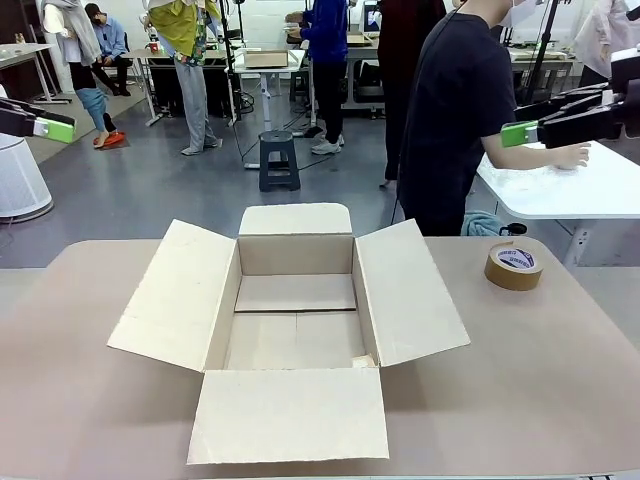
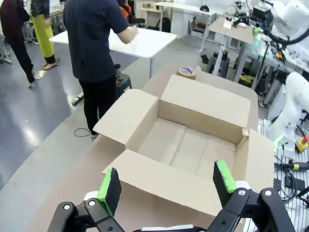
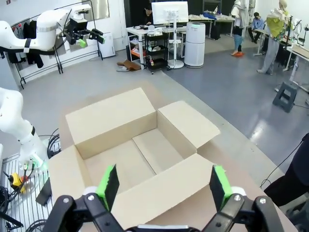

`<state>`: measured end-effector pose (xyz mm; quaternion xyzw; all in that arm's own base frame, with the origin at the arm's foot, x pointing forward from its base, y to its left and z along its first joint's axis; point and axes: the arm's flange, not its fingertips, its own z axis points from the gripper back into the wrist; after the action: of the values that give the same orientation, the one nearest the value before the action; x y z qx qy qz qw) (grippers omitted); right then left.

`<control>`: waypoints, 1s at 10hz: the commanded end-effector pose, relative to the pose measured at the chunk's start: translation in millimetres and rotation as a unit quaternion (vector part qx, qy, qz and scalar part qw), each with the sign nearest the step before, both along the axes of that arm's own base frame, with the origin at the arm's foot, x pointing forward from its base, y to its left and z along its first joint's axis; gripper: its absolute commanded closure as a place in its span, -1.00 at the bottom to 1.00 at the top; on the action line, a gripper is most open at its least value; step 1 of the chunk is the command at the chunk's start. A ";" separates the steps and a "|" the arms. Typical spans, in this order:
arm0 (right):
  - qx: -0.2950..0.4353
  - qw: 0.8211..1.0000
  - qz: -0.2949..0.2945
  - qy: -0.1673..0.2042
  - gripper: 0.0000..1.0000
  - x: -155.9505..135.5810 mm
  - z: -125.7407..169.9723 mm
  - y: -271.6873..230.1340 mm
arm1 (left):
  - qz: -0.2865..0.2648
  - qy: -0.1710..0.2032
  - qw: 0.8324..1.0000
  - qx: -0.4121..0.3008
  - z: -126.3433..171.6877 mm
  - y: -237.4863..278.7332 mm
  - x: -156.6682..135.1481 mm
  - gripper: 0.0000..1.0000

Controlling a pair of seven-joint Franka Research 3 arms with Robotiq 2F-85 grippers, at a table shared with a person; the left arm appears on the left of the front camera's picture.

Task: Wrap the clocks to prevent damage.
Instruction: Open the side flaps of the Package Box.

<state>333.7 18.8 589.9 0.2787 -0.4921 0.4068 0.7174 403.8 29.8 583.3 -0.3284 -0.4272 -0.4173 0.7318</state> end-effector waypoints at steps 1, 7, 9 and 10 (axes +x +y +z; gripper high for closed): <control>0.006 1.000 -0.002 0.003 -1.00 -0.8 1.3 -1.1 | 0.000 0.004 0.999 0.054 2.6 -3.2 -2.6 -1.00; -0.015 1.000 -0.004 0.015 1.00 -1.9 -1.8 0.1 | 0.009 0.019 0.999 0.030 -1.6 -0.5 -0.6 0.20; -0.016 1.000 0.000 0.016 1.00 -3.3 -2.3 1.5 | 0.008 0.023 0.999 0.033 -3.1 1.0 -0.6 0.51; -0.016 1.000 -0.001 0.017 0.69 -3.5 -2.7 1.9 | 0.007 0.026 0.999 0.034 -3.7 1.0 0.3 1.00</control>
<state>328.6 19.4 589.3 0.2675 -0.4718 0.4123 0.7320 404.8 32.2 579.4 -0.3114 -0.4096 -0.4212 0.7469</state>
